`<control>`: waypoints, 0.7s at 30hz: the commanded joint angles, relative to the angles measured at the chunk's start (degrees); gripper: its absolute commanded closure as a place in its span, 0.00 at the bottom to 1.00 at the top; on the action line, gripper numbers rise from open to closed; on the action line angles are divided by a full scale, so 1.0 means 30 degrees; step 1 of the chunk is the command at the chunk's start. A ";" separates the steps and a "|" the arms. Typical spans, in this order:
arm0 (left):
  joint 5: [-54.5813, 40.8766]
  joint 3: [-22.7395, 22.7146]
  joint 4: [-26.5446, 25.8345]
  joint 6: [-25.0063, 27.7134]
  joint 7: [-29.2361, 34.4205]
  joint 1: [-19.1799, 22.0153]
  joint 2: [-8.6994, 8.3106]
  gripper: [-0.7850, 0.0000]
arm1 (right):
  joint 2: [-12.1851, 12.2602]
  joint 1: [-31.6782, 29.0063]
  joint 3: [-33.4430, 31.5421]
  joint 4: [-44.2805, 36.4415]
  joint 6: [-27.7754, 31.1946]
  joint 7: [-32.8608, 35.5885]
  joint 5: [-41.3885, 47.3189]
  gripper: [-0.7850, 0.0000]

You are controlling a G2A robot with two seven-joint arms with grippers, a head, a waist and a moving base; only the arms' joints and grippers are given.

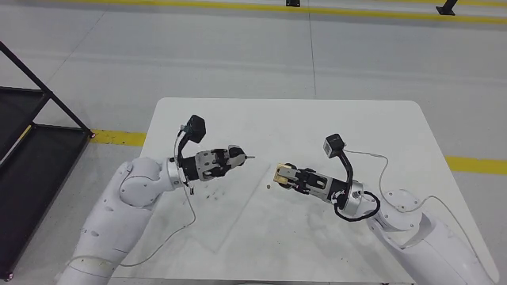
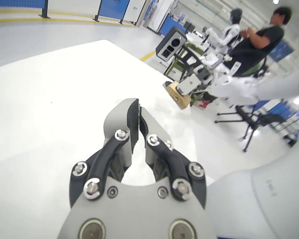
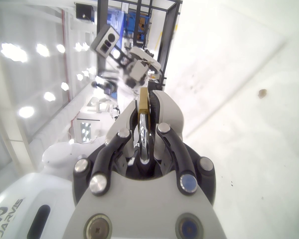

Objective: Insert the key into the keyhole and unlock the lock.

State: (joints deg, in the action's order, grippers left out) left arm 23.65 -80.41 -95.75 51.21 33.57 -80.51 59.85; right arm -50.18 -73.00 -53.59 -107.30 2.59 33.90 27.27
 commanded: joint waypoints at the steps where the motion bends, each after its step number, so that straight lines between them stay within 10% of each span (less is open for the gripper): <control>1: 0.3459 -0.0215 0.0010 0.1225 -0.2023 0.0138 0.0078 1.00 | 0.0000 0.0000 0.0000 0.0000 0.0000 0.0000 0.0000 1.00; 6: 1.2605 -0.0119 -0.0925 0.2263 -0.7742 0.0815 0.0138 1.00 | 0.0000 0.0000 0.0000 0.0000 0.0000 0.0000 0.0000 1.00; 16: 2.6912 0.2091 0.2604 0.1548 -2.3368 0.2592 -0.0473 1.00 | 0.0000 0.0000 0.0000 0.0000 0.0000 0.0000 0.0000 1.00; 21: 2.7279 0.2172 0.2737 0.1388 -2.3866 0.2662 -0.0503 1.00 | 0.0000 0.0000 0.0000 0.0000 0.0000 0.0000 0.0000 1.00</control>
State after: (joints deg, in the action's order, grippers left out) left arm 106.75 -73.86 -87.51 55.32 -42.01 -72.50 58.34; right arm -50.18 -73.00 -53.59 -107.30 2.59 33.90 27.27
